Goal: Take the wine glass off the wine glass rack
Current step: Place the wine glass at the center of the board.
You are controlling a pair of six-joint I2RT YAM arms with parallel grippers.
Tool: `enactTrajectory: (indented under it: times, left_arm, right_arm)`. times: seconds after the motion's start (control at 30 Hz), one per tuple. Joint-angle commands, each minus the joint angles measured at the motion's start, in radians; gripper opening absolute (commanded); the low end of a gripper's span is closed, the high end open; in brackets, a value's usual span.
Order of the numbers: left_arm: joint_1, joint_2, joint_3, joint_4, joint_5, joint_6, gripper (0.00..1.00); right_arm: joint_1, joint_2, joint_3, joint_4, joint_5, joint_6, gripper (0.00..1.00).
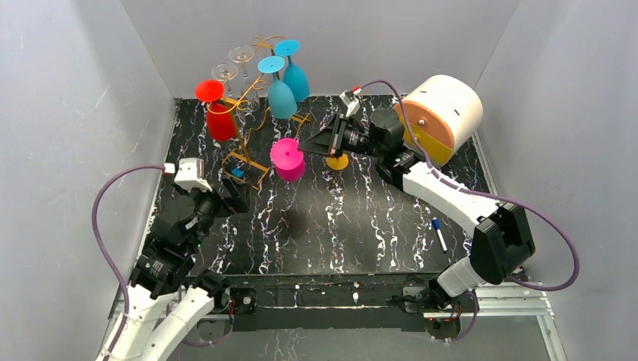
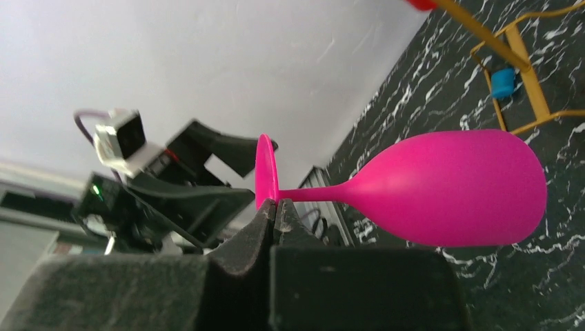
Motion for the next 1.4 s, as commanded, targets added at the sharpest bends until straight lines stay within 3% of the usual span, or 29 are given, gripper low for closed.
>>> enactTrajectory:
  times: [0.0,0.13,0.23,0.43,0.67,1.0,1.1,1.37]
  left_arm:
    - [0.004,0.068,0.072,0.015,0.348,-0.057,0.98]
    - [0.003,0.133,0.091,0.081,0.541,-0.085,0.99]
    - [0.003,0.182,0.101,0.089,0.616,-0.109,0.98]
    - [0.003,0.231,0.066,0.194,0.795,-0.193,0.87]
    - [0.003,0.244,-0.01,0.355,0.865,-0.299,0.57]
    - [0.003,0.273,-0.046,0.409,0.867,-0.314,0.0]
    - [0.003,0.274,-0.051,0.421,0.886,-0.317,0.0]
    - [0.003,0.284,-0.086,0.512,0.971,-0.355,0.0]
  right_arm:
    - [0.001,-0.038,-0.059,0.105,-0.208,-0.135,0.01]
    - [0.003,0.001,-0.04,0.107,-0.359,-0.171,0.01]
    - [0.003,-0.017,-0.058,0.092,-0.367,-0.199,0.01]
    - [0.001,-0.077,-0.077,0.005,-0.34,-0.277,0.01]
    - [0.002,-0.091,-0.083,-0.018,-0.371,-0.317,0.01]
    - [0.003,-0.1,-0.08,-0.038,-0.448,-0.358,0.01]
    - [0.006,-0.116,-0.09,-0.034,-0.462,-0.373,0.03]
    - [0.028,-0.132,-0.102,-0.03,-0.473,-0.392,0.21]
